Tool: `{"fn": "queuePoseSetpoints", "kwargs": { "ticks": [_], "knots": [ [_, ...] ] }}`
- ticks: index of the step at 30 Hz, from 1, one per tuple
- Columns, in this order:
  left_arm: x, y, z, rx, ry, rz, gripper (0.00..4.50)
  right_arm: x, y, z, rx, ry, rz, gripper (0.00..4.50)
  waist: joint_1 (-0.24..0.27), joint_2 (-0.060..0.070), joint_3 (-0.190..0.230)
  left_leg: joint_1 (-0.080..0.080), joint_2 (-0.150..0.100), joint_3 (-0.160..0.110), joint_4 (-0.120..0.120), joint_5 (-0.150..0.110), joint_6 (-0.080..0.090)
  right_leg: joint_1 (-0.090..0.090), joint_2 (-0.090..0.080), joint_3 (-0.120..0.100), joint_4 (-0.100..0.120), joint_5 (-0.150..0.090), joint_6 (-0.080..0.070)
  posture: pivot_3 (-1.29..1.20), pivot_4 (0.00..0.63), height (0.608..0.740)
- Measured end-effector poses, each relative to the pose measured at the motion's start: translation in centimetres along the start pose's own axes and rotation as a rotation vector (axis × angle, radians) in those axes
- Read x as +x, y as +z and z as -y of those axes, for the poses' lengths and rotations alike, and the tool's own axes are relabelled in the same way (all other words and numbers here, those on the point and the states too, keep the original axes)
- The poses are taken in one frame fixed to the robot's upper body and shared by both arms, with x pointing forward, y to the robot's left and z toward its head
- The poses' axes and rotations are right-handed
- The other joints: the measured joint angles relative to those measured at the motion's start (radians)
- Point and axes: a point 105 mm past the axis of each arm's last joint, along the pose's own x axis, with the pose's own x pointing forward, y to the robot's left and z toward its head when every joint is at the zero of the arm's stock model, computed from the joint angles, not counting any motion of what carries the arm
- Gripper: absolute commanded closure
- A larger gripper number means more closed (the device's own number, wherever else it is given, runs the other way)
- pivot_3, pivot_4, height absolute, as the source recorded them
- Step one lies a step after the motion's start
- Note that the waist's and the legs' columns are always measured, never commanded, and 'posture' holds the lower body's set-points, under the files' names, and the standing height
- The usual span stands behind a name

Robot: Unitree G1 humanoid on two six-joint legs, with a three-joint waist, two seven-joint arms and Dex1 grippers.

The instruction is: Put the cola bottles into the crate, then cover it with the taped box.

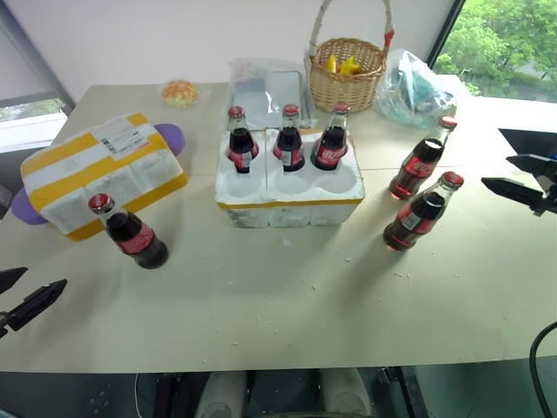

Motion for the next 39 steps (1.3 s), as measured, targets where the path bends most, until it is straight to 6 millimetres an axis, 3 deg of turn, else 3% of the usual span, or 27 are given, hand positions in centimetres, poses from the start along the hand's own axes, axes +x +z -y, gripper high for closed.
{"fn": "queuePoseSetpoints", "kwargs": {
  "ticks": [17, 22, 28, 34, 39],
  "knots": [
    [0.2, 0.2, 0.2, -0.011, -0.006, 0.005, 0.05, 0.0, -0.6, -0.1, 0.051, 0.003, -0.016, 0.00, 0.001, 0.000, 0.000, 0.000, 0.000, 0.002, 0.000, 0.000, 0.000, -0.001, 0.000, 0.002, 0.000, 0.000, 0.000, 0.00, 0.150, 0.737],
    [1.0, 1.7, 1.5, -0.007, -0.070, 0.055, 0.05, 0.2, 0.0, 0.0, 0.023, -0.001, -0.015, 0.00, 0.002, 0.000, 0.000, 0.000, 0.000, 0.003, 0.000, 0.000, 0.000, -0.001, 0.000, 0.003, 0.000, 0.000, 0.000, 0.00, 0.150, 0.737],
    [2.2, 2.7, 3.2, 0.021, -0.173, 0.061, 0.05, -0.6, 4.6, -0.2, -0.051, 0.063, 0.032, 0.00, 0.001, 0.001, 0.000, 0.000, 0.000, 0.008, -0.001, 0.000, 0.000, -0.004, 0.001, 0.009, 0.001, 0.001, 0.000, 0.00, 0.150, 0.737],
    [4.0, 3.1, 4.5, 0.034, -0.263, 0.057, 0.05, -0.6, 10.1, -2.6, -0.100, 0.223, 0.116, 0.00, -0.003, 0.001, 0.000, 0.000, 0.001, 0.010, 0.000, 0.000, 0.000, -0.005, 0.001, 0.011, 0.001, 0.001, 0.000, 0.00, 0.150, 0.737],
    [6.4, 2.5, 5.1, 0.044, -0.320, 0.047, 0.05, 0.0, 15.3, -7.9, -0.177, 0.452, 0.172, 0.00, 0.000, 0.002, 0.001, 0.000, 0.002, 0.012, -0.001, 0.000, 0.000, -0.008, 0.002, 0.013, 0.002, 0.001, 0.001, 0.00, 0.150, 0.737]
  ]
}}
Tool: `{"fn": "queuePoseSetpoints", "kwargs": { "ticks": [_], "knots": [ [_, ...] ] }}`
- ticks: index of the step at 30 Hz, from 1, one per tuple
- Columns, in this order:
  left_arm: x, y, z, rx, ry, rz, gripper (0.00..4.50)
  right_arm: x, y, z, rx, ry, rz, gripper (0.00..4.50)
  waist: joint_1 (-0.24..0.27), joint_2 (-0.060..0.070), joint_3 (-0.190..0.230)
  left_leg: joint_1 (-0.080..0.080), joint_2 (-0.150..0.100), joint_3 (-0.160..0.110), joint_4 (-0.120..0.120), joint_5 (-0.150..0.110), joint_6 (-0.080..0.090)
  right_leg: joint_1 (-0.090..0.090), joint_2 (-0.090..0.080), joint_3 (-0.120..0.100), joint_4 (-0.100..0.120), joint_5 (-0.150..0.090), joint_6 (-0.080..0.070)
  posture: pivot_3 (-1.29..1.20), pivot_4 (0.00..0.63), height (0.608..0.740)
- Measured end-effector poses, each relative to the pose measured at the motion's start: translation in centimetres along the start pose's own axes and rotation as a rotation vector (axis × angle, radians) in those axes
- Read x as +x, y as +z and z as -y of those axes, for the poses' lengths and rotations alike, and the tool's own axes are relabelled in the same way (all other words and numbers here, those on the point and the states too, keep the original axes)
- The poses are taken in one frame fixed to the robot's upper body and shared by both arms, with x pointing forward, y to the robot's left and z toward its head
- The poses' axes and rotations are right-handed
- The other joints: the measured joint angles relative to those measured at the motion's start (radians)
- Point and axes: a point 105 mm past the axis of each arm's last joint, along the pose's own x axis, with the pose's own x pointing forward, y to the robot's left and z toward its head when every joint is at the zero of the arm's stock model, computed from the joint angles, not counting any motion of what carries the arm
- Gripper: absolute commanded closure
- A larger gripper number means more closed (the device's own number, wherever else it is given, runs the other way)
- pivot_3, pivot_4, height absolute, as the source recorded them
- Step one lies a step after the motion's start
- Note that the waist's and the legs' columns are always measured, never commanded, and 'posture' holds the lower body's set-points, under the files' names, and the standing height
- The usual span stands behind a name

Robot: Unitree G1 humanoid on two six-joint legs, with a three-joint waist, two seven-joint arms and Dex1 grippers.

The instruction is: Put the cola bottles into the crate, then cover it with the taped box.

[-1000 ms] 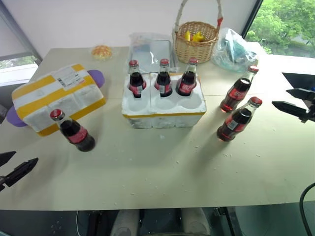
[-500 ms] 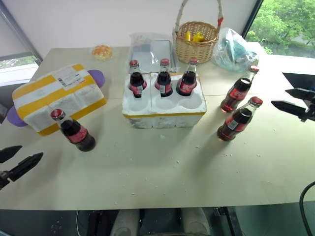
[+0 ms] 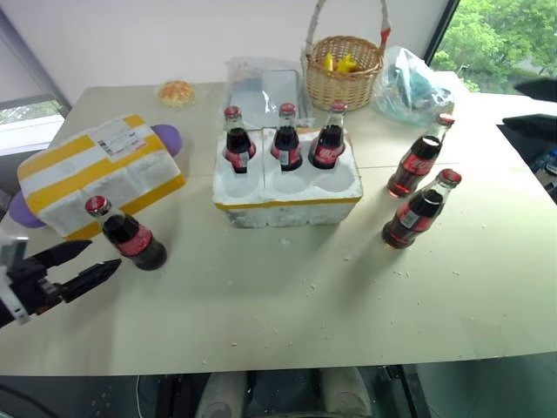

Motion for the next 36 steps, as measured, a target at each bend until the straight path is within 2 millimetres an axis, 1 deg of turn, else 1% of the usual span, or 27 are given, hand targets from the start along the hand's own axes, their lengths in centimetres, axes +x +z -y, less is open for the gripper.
{"fn": "queuePoseSetpoints", "kwargs": {
  "ticks": [2, 4, 7, 11, 13, 15, 19, 24, 25, 27, 28, 29, 36],
  "knots": [
    [0.6, -0.2, 0.0, 0.005, -0.012, -0.008, 0.05, 0.9, 1.2, -1.4, -0.026, 0.068, 0.007, 0.00, 0.004, -0.001, 0.000, 0.000, 0.000, 0.000, 0.000, 0.000, 0.000, 0.000, 0.000, 0.000, -0.001, 0.001, 0.002, 0.00, 0.150, 0.737],
    [1.2, -0.4, -0.1, 0.014, -0.019, -0.013, 0.05, 1.8, 1.8, -2.6, -0.030, 0.128, 0.008, 0.00, 0.010, -0.001, 0.000, 0.000, 0.000, 0.001, 0.000, 0.000, 0.000, 0.000, -0.001, 0.000, -0.001, 0.001, 0.002, 0.00, 0.150, 0.737],
    [2.2, -0.5, -0.3, 0.028, -0.032, -0.020, 0.05, 3.0, 1.9, -4.4, -0.023, 0.218, 0.006, 0.00, 0.020, -0.001, 0.000, -0.001, 0.000, 0.001, 0.001, 0.000, 0.000, 0.000, -0.001, 0.000, -0.001, 0.002, 0.003, 0.00, 0.150, 0.737],
    [3.4, -0.6, -0.5, 0.044, -0.044, -0.025, 0.05, 4.2, 2.1, -6.0, -0.015, 0.294, 0.020, 0.00, 0.030, -0.001, 0.000, -0.001, 0.000, 0.001, 0.001, 0.000, 0.000, 0.000, -0.001, 0.000, -0.001, 0.002, 0.003, 0.00, 0.150, 0.737],
    [4.1, -0.3, -0.3, 0.052, -0.063, -0.020, 0.05, 4.7, 2.3, -6.7, -0.021, 0.326, 0.033, 0.00, 0.031, -0.001, 0.000, -0.001, -0.001, 0.002, 0.001, 0.000, 0.000, 0.000, -0.001, 0.000, -0.001, 0.003, 0.004, 0.00, 0.150, 0.737],
    [4.8, -0.1, -0.1, 0.059, -0.079, -0.015, 0.05, 5.1, 2.4, -7.3, -0.024, 0.347, 0.041, 0.00, 0.035, -0.001, -0.001, -0.001, -0.001, 0.001, 0.001, 0.000, 0.000, 0.000, 0.000, 0.000, -0.001, 0.003, 0.004, 0.00, 0.150, 0.737],
    [5.9, 0.2, 0.2, 0.066, -0.096, -0.004, 0.05, 5.6, 2.1, -7.6, -0.009, 0.356, 0.049, 0.00, 0.043, -0.001, -0.001, -0.001, 0.000, 0.002, 0.001, 0.000, 0.000, 0.000, 0.000, 0.000, -0.001, 0.003, 0.005, 0.00, 0.150, 0.737],
    [6.2, 0.1, 0.1, 0.062, -0.093, 0.007, 0.05, 6.2, 1.9, -8.1, 0.002, 0.380, 0.068, 0.00, 0.045, -0.002, -0.001, -0.001, 0.000, 0.002, 0.001, 0.000, 0.000, 0.000, 0.000, 0.001, -0.001, 0.003, 0.005, 0.00, 0.150, 0.737],
    [6.3, 0.1, 0.2, 0.059, -0.095, 0.009, 0.29, 6.3, 1.9, -8.3, 0.000, 0.388, 0.071, 0.00, 0.045, -0.002, -0.001, -0.001, 0.000, 0.002, 0.001, 0.000, 0.000, 0.000, 0.000, 0.001, -0.001, 0.003, 0.005, 0.00, 0.150, 0.737],
    [6.3, 0.0, 0.2, 0.055, -0.095, 0.013, 0.91, 6.4, 2.0, -8.5, -0.003, 0.396, 0.074, 0.00, 0.046, -0.002, -0.001, -0.001, 0.000, 0.002, 0.001, 0.000, 0.000, 0.000, 0.000, 0.001, -0.001, 0.003, 0.005, 0.00, 0.150, 0.737],
    [6.3, 0.1, 0.1, 0.057, -0.093, 0.015, 1.41, 6.4, 2.0, -8.6, -0.004, 0.396, 0.075, 0.00, 0.046, -0.002, -0.001, -0.001, 0.000, 0.002, 0.001, 0.000, 0.000, 0.000, 0.000, 0.001, -0.001, 0.003, 0.005, 0.00, 0.150, 0.737],
    [6.3, 0.1, 0.1, 0.056, -0.092, 0.018, 1.68, 6.5, 2.1, -8.6, -0.005, 0.397, 0.076, 0.00, 0.046, -0.002, -0.001, -0.001, 0.000, 0.002, 0.001, 0.000, 0.000, 0.000, 0.000, 0.001, -0.001, 0.003, 0.005, 0.00, 0.150, 0.737],
    [6.3, 0.1, 0.2, 0.055, -0.091, 0.016, 1.66, 6.6, 1.6, -8.6, 0.010, 0.396, 0.074, 0.00, 0.047, -0.002, -0.001, -0.001, -0.001, 0.002, 0.001, 0.000, 0.000, 0.000, 0.000, 0.001, -0.001, 0.003, 0.005, 0.00, 0.150, 0.737]
  ]
}}
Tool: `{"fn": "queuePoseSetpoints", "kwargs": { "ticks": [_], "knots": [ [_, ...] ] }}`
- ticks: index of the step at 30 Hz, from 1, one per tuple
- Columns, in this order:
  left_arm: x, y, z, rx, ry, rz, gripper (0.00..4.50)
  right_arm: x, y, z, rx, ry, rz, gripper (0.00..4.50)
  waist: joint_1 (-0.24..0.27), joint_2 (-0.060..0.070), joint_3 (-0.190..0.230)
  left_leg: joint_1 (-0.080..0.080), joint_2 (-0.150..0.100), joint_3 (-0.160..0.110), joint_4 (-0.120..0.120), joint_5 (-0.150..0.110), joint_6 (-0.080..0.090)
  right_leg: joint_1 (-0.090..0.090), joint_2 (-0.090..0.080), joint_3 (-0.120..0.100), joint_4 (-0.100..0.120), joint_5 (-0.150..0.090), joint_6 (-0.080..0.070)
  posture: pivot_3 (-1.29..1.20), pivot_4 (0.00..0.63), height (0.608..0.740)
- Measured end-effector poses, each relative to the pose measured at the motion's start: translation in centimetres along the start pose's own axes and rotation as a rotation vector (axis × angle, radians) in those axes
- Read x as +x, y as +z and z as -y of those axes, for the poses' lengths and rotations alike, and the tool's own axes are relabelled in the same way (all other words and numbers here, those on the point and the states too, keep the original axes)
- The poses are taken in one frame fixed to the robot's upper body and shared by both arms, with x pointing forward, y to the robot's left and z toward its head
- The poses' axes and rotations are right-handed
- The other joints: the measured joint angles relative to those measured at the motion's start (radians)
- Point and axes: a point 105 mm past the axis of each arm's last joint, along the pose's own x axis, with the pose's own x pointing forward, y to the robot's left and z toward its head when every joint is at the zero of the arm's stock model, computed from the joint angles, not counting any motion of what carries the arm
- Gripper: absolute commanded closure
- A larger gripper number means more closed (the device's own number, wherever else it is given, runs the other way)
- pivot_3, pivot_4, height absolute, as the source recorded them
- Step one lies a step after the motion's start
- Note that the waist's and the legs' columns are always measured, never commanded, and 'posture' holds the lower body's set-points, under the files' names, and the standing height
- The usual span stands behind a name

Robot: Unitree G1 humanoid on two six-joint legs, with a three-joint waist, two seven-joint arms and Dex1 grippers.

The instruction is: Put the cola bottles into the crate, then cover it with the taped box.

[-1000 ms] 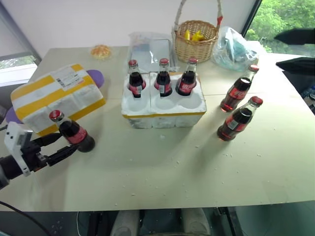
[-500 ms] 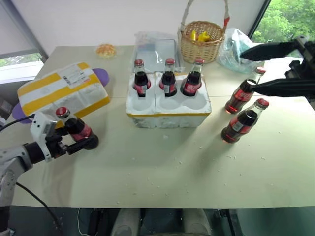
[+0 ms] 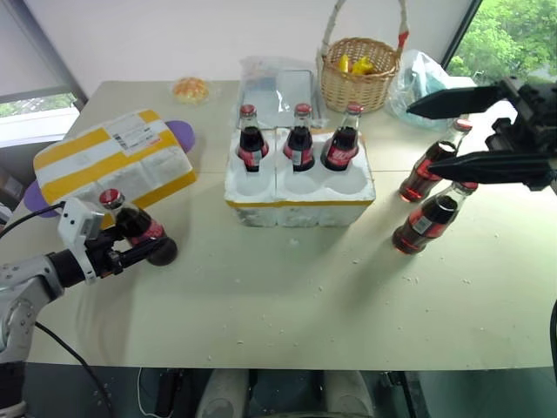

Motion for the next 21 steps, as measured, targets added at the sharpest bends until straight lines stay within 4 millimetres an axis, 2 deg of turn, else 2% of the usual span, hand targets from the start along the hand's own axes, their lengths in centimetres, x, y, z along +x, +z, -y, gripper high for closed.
{"fn": "queuePoseSetpoints", "kwargs": {
  "ticks": [4, 6, 8, 11, 14, 19, 21],
  "knots": [
    [0.2, 0.5, 0.2, -0.020, -0.019, -0.018, 1.66, -0.1, -0.9, 0.1, 0.010, -0.004, -0.008, 0.00, 0.000, -0.001, 0.000, 0.000, 0.000, 0.000, 0.000, 0.000, 0.000, 0.000, 0.000, 0.000, 0.000, 0.000, 0.000, 0.00, 0.150, 0.737],
    [0.3, 1.6, 0.6, -0.019, -0.063, -0.030, 1.66, -0.1, -1.2, 0.2, 0.010, -0.013, -0.016, 0.00, 0.000, -0.004, 0.002, -0.001, 0.000, 0.000, 0.000, 0.000, 0.000, -0.001, 0.001, 0.000, 0.000, 0.000, 0.000, 0.00, 0.150, 0.737],
    [0.6, 3.9, 1.2, 0.018, -0.126, -0.022, 1.66, -0.1, -1.3, 0.3, 0.000, -0.016, -0.020, 0.00, 0.003, -0.005, 0.003, -0.001, 0.000, -0.001, 0.001, 0.000, 0.000, 0.000, 0.001, 0.000, 0.000, 0.000, 0.000, 0.00, 0.150, 0.737],
    [1.2, 8.5, 2.5, 0.119, -0.223, 0.012, 1.66, 0.0, -1.5, 0.4, -0.013, -0.020, -0.031, 0.00, 0.003, -0.005, 0.003, -0.002, 0.000, -0.001, 0.001, 0.000, 0.000, 0.000, 0.002, 0.000, 0.000, 0.001, 0.001, 0.00, 0.150, 0.737],
    [2.0, 12.6, 4.6, 0.199, -0.341, 0.067, 1.66, 0.0, -1.9, 0.6, -0.012, -0.019, -0.036, 0.00, 0.000, -0.005, 0.003, -0.002, 0.000, -0.001, 0.001, 0.000, 0.000, 0.000, 0.001, 0.000, -0.001, 0.003, 0.005, 0.00, 0.150, 0.737],
    [4.7, 17.2, 6.8, 0.200, -0.481, 0.171, 1.66, 0.3, -3.0, 1.0, 0.012, -0.028, -0.025, 0.00, -0.001, -0.006, 0.003, -0.002, 0.001, -0.002, 0.001, 0.000, 0.000, 0.000, 0.005, 0.000, 0.000, 0.003, 0.005, 0.00, 0.150, 0.737],
    [6.4, 18.4, 7.5, 0.213, -0.520, 0.188, 1.66, 0.3, -3.6, 1.1, 0.027, -0.039, -0.025, 0.00, 0.000, -0.006, 0.003, -0.002, 0.001, -0.002, 0.002, 0.000, 0.000, 0.001, 0.005, 0.001, 0.000, 0.003, 0.005, 0.00, 0.150, 0.737]
  ]
}}
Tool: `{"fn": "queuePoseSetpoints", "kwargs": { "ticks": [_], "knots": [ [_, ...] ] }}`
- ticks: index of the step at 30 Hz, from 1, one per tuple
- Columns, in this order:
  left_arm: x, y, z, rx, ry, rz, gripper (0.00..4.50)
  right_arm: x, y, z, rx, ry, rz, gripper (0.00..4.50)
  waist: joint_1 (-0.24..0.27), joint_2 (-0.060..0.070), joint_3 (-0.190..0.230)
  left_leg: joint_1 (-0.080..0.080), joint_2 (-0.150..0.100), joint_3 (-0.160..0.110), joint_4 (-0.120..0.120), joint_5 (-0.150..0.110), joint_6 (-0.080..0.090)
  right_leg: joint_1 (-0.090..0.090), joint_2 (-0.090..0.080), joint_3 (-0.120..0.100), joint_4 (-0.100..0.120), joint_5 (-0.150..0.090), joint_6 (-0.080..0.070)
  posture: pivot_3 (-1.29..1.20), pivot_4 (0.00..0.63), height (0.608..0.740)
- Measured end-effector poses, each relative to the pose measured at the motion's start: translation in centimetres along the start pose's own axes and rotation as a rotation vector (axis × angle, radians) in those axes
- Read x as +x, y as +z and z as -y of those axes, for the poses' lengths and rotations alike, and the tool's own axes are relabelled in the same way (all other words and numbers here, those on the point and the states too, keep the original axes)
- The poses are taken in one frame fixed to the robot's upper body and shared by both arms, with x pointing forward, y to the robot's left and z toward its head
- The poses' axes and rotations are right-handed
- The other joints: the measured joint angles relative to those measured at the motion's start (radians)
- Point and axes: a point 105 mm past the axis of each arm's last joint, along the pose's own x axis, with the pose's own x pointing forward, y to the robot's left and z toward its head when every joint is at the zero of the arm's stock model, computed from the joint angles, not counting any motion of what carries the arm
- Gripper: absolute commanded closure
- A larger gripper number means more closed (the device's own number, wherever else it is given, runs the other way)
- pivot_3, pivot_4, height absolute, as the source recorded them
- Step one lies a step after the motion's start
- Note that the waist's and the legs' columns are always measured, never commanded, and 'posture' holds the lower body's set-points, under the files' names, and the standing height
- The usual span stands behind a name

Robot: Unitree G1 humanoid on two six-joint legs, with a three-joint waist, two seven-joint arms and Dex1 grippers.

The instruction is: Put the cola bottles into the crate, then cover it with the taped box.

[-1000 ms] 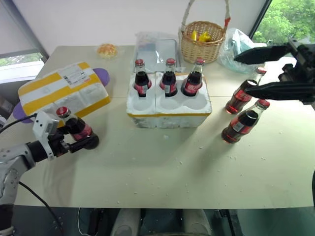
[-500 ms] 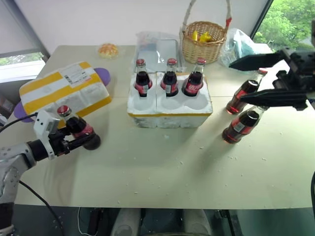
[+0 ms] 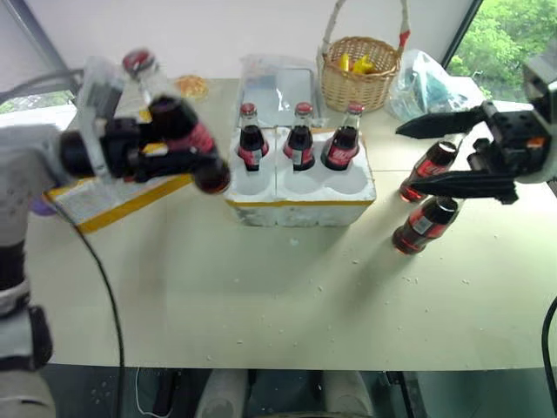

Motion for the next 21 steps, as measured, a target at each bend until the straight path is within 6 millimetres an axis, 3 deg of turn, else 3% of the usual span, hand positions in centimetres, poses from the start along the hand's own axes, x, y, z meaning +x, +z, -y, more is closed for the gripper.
{"fn": "queuePoseSetpoints", "kwargs": {
  "ticks": [2, 8, 12, 18, 21],
  "knots": [
    [1.5, -0.4, -0.4, 0.008, -0.025, -0.015, 1.66, 0.1, -0.3, 0.0, 0.009, -0.006, 0.001, 0.00, -0.003, 0.000, 0.000, 0.000, 0.000, 0.001, 0.000, 0.000, 0.000, 0.000, 0.000, 0.001, 0.000, 0.000, 0.000, 0.00, 0.150, 0.737],
    [4.4, -4.7, -2.7, -0.078, -0.044, -0.105, 1.66, 0.3, 0.0, -0.1, -0.009, -0.030, 0.004, 0.00, -0.004, 0.000, 0.000, -0.001, 0.001, 0.001, -0.001, 0.000, 0.000, -0.002, 0.002, 0.002, 0.000, 0.000, 0.000, 0.00, 0.150, 0.737],
    [4.4, -6.5, -3.7, -0.081, -0.030, -0.157, 1.66, 0.5, -0.3, -0.6, -0.003, -0.036, 0.008, 0.00, -0.004, -0.001, 0.001, -0.003, 0.001, 0.001, 0.000, 0.000, 0.000, -0.004, 0.002, 0.002, -0.001, 0.000, 0.000, 0.00, 0.150, 0.737],
    [4.6, -6.7, -3.9, -0.033, -0.058, -0.174, 1.66, 0.4, -0.2, -0.7, -0.002, -0.069, 0.023, 0.00, 0.000, -0.001, 0.001, -0.013, 0.001, 0.001, 0.005, 0.000, 0.000, -0.012, 0.002, 0.002, 0.001, 0.002, 0.000, 0.00, 0.150, 0.737],
    [5.5, -7.9, -3.8, -0.041, -0.075, -0.206, 1.66, 0.6, -0.2, -0.7, -0.005, -0.072, 0.035, 0.00, 0.000, -0.001, 0.001, -0.016, 0.001, 0.000, 0.010, 0.000, 0.001, -0.012, 0.002, 0.002, 0.002, 0.004, 0.002, 0.00, 0.150, 0.737]
  ]
}}
